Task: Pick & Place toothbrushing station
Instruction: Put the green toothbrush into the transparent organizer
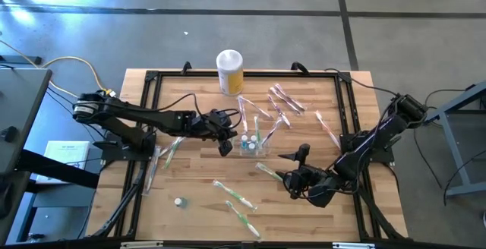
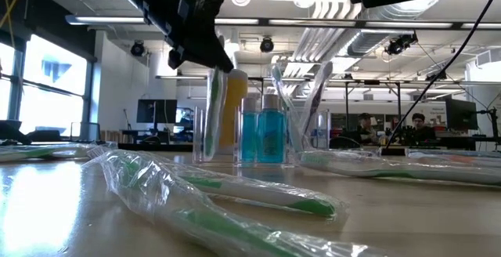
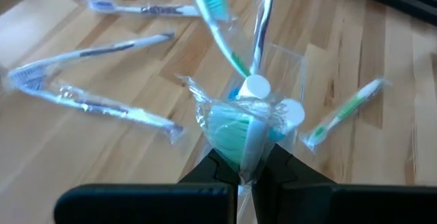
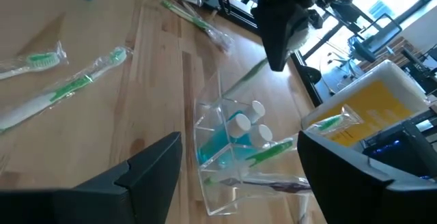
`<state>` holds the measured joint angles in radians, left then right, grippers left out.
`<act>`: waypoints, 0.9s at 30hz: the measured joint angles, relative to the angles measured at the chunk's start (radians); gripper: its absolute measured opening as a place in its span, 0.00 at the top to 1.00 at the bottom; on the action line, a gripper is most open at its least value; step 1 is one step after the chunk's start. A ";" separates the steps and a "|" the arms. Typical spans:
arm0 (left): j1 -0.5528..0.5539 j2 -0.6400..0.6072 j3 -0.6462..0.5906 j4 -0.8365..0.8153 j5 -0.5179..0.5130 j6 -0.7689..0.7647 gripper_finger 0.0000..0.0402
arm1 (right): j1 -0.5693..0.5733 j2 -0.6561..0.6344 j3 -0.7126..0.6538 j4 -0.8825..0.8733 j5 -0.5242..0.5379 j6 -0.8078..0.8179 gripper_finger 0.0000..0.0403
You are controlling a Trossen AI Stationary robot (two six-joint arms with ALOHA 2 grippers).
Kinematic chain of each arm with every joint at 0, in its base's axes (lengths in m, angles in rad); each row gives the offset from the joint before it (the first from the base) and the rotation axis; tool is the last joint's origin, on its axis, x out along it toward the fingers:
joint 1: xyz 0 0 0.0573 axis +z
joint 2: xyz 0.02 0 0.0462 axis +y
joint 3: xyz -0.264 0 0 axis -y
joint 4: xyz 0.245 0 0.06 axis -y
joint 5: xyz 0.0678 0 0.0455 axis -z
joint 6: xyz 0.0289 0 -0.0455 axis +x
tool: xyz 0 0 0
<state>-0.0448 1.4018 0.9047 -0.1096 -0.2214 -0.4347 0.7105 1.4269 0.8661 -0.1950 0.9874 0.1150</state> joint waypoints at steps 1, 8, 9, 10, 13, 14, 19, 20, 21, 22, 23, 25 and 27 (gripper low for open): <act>0.000 0.010 0.000 0.013 0.000 0.000 0.98 | 0.000 0.000 0.000 -0.002 0.000 0.004 0.30; 0.000 0.028 0.002 0.014 -0.002 -0.004 0.97 | 0.000 0.000 0.000 -0.012 0.000 0.016 0.30; 0.000 0.028 0.002 0.014 -0.002 -0.015 0.97 | 0.000 0.000 0.000 -0.013 0.000 0.016 0.30; 0.000 0.028 0.002 0.014 -0.002 -0.023 0.96 | 0.000 0.000 0.000 -0.013 0.000 0.016 0.30; 0.000 0.028 0.002 0.010 -0.002 -0.042 0.93 | 0.000 0.000 0.000 -0.013 0.000 0.016 0.30; 0.000 0.028 0.001 0.008 -0.003 -0.045 0.92 | 0.000 0.000 0.000 -0.013 0.000 0.016 0.30; 0.000 0.029 0.001 0.002 -0.005 -0.044 0.89 | 0.000 0.000 0.000 -0.013 0.000 0.016 0.30; -0.001 0.029 0.001 0.002 -0.005 -0.040 0.89 | 0.000 0.000 0.000 -0.013 0.000 0.016 0.30; -0.001 0.029 0.001 0.002 -0.005 -0.030 0.88 | 0.000 0.000 0.000 -0.013 0.000 0.016 0.30; -0.001 0.029 0.001 0.002 -0.005 -0.019 0.87 | 0.000 0.000 0.000 -0.013 0.000 0.016 0.30; -0.001 0.029 0.001 0.002 -0.006 -0.015 0.85 | 0.000 0.000 0.000 -0.013 0.000 0.016 0.30; -0.001 0.029 0.001 0.003 -0.006 -0.017 0.83 | 0.000 0.000 0.000 -0.013 0.000 0.016 0.30; -0.001 0.029 0.001 0.005 -0.007 -0.019 0.79 | 0.000 0.000 0.000 -0.013 0.000 0.016 0.30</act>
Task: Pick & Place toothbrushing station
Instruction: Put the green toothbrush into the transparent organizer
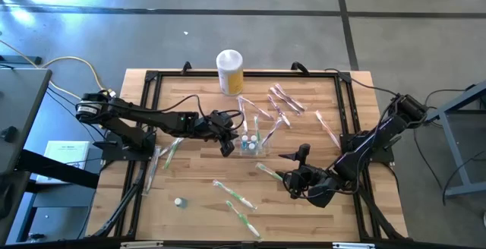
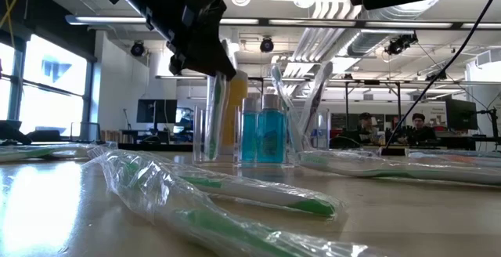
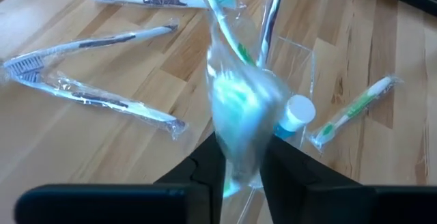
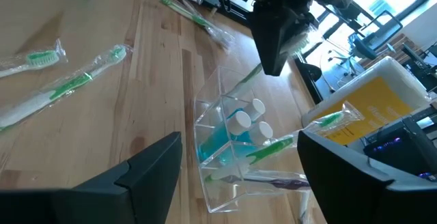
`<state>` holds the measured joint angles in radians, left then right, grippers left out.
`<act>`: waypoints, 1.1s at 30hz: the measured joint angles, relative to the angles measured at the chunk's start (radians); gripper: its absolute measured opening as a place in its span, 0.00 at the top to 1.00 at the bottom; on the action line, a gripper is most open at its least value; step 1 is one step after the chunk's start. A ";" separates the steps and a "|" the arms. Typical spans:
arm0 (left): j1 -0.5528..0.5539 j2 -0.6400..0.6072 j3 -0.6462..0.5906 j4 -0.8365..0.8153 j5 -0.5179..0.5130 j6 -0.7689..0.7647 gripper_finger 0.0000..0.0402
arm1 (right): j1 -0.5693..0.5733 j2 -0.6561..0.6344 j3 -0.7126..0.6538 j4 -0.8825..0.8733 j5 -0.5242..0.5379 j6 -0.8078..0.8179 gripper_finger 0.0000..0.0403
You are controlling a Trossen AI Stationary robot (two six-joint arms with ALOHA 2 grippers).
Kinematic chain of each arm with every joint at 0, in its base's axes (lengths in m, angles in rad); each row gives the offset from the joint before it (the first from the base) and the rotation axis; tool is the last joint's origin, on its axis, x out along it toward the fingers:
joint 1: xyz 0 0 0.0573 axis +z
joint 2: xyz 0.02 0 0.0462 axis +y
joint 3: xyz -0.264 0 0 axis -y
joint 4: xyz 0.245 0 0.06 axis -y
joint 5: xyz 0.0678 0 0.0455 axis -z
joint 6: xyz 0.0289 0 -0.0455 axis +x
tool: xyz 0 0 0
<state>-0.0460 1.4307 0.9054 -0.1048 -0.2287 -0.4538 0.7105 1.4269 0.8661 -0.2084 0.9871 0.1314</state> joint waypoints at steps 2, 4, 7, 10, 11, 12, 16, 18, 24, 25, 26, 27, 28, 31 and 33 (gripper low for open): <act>0.000 0.000 0.000 0.008 -0.002 0.000 0.77 | 0.000 0.000 0.000 -0.002 0.000 0.000 0.30; 0.000 0.000 0.000 0.010 -0.002 0.000 0.74 | 0.000 0.000 0.000 -0.004 0.000 0.000 0.30; 0.000 -0.001 0.000 0.013 -0.002 0.000 0.73 | 0.000 0.000 0.000 -0.009 -0.002 0.000 0.30; 0.000 -0.011 0.000 0.017 -0.002 0.000 0.72 | 0.000 0.000 0.000 -0.015 -0.034 0.000 0.30; 0.000 -0.017 0.000 0.019 -0.002 0.001 0.72 | 0.000 0.000 0.000 -0.015 -0.052 0.000 0.30; 0.000 -0.025 0.000 0.022 -0.002 0.001 0.72 | 0.000 0.000 0.000 -0.015 -0.073 0.000 0.30; 0.000 -0.071 0.000 0.031 -0.005 0.003 0.72 | 0.001 0.000 0.000 -0.015 -0.171 0.016 0.30; 0.000 -0.099 0.000 0.027 -0.021 0.004 0.72 | -0.001 0.000 0.000 -0.021 -0.208 0.045 0.30; -0.010 -0.176 0.000 0.027 -0.030 0.004 0.72 | -0.056 0.000 0.000 -0.120 -0.379 0.242 0.30; -0.019 -0.187 0.000 0.028 -0.031 0.004 0.72 | -0.072 0.000 0.000 -0.141 -0.421 0.284 0.30; -0.027 -0.196 0.000 0.029 -0.031 0.004 0.72 | -0.088 0.000 0.000 -0.161 -0.465 0.320 0.30; -0.034 -0.204 0.000 0.032 -0.029 0.004 0.72 | -0.105 0.000 0.000 -0.177 -0.505 0.350 0.30; -0.044 -0.208 0.000 0.031 -0.029 0.004 0.72 | -0.120 0.000 0.000 -0.184 -0.541 0.368 0.30; -0.081 -0.218 0.000 0.028 -0.029 0.019 0.72 | -0.153 0.009 0.000 -0.183 -0.614 0.381 0.30; -0.107 -0.219 0.000 0.036 -0.029 0.026 0.72 | -0.166 0.024 0.000 -0.177 -0.656 0.382 0.30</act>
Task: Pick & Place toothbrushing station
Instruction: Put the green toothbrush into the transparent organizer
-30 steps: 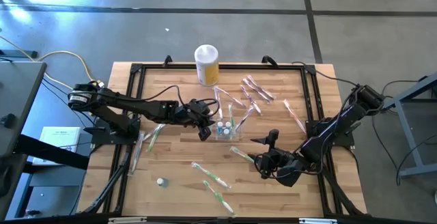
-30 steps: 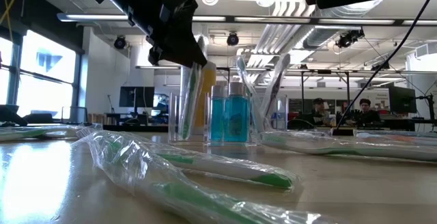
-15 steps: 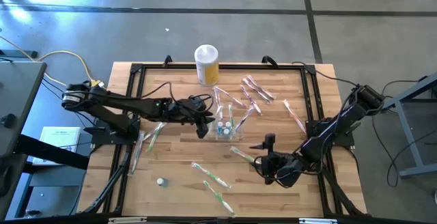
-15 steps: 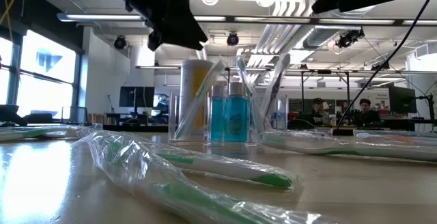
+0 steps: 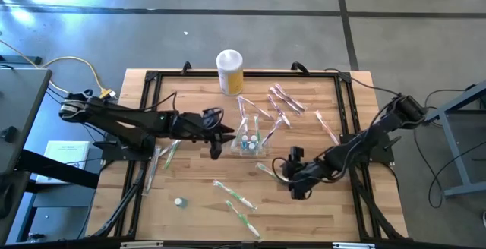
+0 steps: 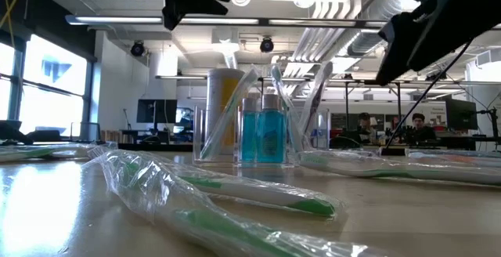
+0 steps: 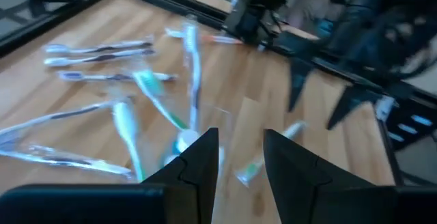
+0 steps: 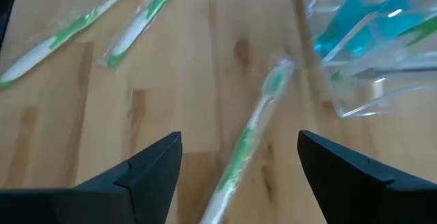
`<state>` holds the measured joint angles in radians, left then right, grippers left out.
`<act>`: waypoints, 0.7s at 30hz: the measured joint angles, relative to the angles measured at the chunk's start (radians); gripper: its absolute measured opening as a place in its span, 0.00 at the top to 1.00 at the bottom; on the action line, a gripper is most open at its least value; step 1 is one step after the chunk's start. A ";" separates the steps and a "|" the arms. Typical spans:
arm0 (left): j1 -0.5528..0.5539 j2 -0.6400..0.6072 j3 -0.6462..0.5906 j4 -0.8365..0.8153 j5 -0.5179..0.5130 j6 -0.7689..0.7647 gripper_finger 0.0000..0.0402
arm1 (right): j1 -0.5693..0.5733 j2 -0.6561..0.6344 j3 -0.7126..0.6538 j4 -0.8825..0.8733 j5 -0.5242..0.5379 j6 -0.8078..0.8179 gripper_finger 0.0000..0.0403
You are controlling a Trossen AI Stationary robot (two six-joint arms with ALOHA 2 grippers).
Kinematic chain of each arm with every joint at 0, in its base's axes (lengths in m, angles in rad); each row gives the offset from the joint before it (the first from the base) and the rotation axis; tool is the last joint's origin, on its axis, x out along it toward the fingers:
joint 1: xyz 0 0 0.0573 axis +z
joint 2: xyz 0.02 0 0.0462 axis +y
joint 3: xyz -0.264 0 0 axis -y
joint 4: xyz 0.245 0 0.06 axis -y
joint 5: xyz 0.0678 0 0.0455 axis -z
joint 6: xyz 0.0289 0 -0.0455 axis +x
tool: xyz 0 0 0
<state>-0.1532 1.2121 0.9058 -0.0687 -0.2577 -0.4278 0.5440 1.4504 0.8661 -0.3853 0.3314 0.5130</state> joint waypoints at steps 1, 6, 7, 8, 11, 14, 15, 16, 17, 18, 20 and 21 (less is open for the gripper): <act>-0.014 0.000 0.000 -0.001 0.000 0.001 0.72 | -0.005 0.008 0.000 0.000 -0.018 0.002 0.30; -0.090 0.000 0.000 -0.001 -0.031 -0.009 0.72 | -0.041 0.059 0.000 -0.008 -0.145 0.061 0.30; -0.106 0.000 0.000 0.000 -0.049 -0.014 0.72 | -0.049 0.068 0.000 -0.008 -0.166 0.066 0.30; -0.122 0.000 0.000 0.000 -0.070 -0.019 0.72 | -0.056 0.076 0.000 -0.007 -0.183 0.067 0.30; -0.168 0.000 0.000 0.005 -0.127 -0.021 0.72 | -0.078 0.093 0.000 -0.011 -0.211 0.067 0.30; -0.208 0.000 0.000 0.013 -0.174 -0.021 0.72 | -0.088 0.096 0.000 -0.015 -0.215 0.060 0.30; -0.220 0.000 0.000 0.015 -0.185 -0.022 0.72 | -0.093 0.096 0.000 -0.014 -0.214 0.055 0.30; -0.229 0.000 0.000 0.015 -0.200 -0.022 0.72 | -0.096 0.096 0.000 -0.015 -0.214 0.051 0.30; -0.237 0.000 0.000 0.015 -0.211 -0.022 0.72 | -0.100 0.096 0.000 -0.017 -0.213 0.051 0.30; -0.244 0.000 0.000 0.015 -0.224 -0.022 0.72 | -0.101 0.096 0.000 -0.018 -0.215 0.052 0.30; -0.258 0.000 0.000 0.015 -0.246 -0.022 0.72 | -0.106 0.096 0.000 -0.025 -0.239 0.068 0.30; -0.264 0.000 0.000 0.015 -0.253 -0.022 0.72 | -0.108 0.096 0.000 -0.031 -0.252 0.075 0.30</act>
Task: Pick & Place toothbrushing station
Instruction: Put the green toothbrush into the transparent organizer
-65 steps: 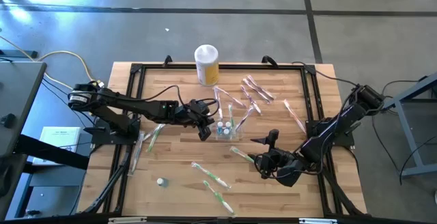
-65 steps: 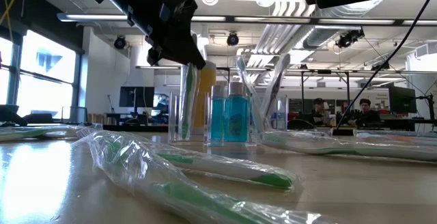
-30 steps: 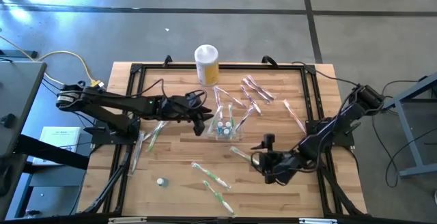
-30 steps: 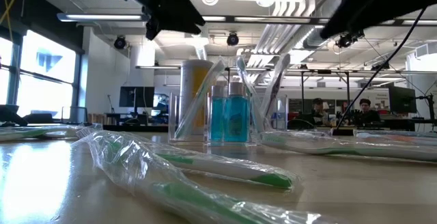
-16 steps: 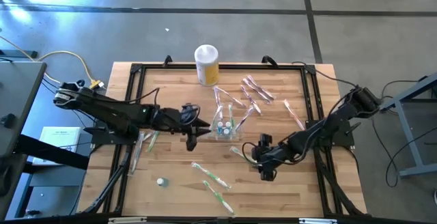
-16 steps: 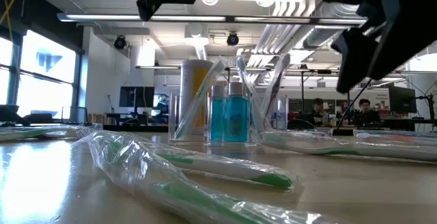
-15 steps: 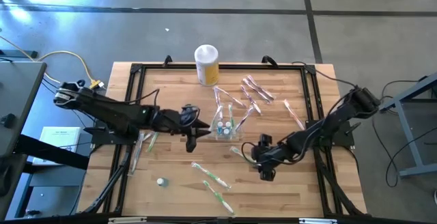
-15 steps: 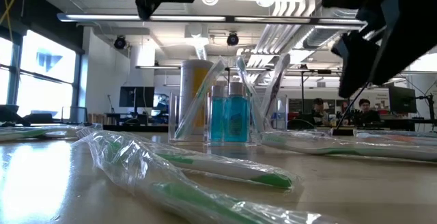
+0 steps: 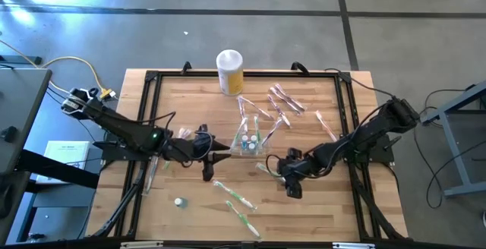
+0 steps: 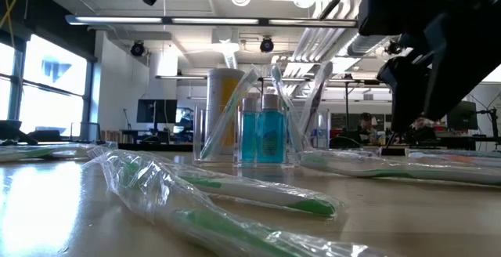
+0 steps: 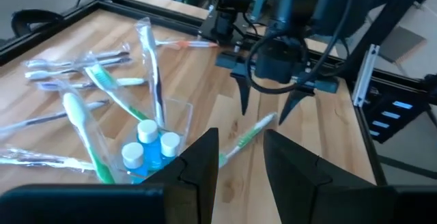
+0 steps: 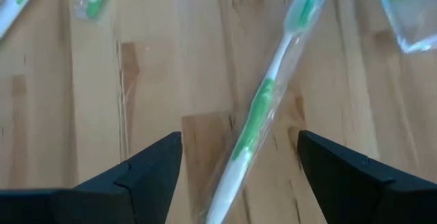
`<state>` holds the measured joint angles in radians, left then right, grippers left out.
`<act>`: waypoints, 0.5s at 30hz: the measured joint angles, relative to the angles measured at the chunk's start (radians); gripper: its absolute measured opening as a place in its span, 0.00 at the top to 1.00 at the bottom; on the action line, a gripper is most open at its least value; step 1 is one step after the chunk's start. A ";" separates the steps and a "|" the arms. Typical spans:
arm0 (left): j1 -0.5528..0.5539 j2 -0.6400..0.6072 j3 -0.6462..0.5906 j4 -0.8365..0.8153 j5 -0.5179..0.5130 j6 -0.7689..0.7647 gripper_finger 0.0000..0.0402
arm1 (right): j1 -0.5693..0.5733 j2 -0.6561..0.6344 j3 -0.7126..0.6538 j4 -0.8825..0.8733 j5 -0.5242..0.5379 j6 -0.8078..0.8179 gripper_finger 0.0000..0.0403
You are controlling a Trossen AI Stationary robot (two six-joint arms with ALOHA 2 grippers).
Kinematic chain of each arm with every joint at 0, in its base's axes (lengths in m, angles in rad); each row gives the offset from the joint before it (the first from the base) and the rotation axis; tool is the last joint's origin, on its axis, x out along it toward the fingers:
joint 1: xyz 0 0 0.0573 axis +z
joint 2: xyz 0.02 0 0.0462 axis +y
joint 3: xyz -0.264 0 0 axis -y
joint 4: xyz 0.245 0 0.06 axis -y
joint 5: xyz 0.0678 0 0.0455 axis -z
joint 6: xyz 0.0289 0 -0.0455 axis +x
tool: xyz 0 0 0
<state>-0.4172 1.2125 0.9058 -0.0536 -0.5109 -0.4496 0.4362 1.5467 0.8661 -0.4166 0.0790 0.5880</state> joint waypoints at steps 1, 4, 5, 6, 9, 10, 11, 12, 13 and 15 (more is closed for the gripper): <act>-0.005 0.000 0.000 0.000 -0.004 0.000 0.72 | -0.002 0.000 0.000 -0.007 -0.016 0.009 0.30; -0.012 0.000 0.000 0.000 -0.004 0.000 0.72 | -0.012 0.000 0.000 -0.028 -0.053 0.018 0.30; -0.011 0.000 0.000 0.000 -0.001 0.000 0.72 | -0.014 0.000 0.000 -0.035 -0.063 0.018 0.30; -0.011 0.000 0.000 0.000 -0.001 0.000 0.72 | -0.017 0.000 0.000 -0.037 -0.071 0.020 0.30; -0.011 0.000 0.000 0.000 0.000 0.000 0.72 | -0.024 0.000 0.000 -0.040 -0.083 0.041 0.30; -0.011 0.000 0.000 0.000 0.000 0.000 0.72 | -0.025 0.000 0.000 -0.040 -0.080 0.042 0.30; -0.011 0.000 0.000 0.000 0.000 0.000 0.72 | -0.027 0.007 0.000 -0.037 -0.074 0.040 0.30; -0.011 0.000 0.000 0.000 0.000 0.000 0.72 | -0.031 0.013 0.000 -0.039 -0.067 0.038 0.30; -0.011 0.000 0.000 0.000 0.000 0.000 0.72 | -0.033 0.018 0.000 -0.044 -0.057 0.031 0.30; -0.011 0.000 0.000 -0.001 0.001 0.000 0.72 | -0.043 0.026 0.000 -0.051 -0.049 0.005 0.31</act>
<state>-0.4282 1.2129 0.9058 -0.0544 -0.5102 -0.4500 0.3937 1.5730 0.8658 -0.4673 0.0301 0.5933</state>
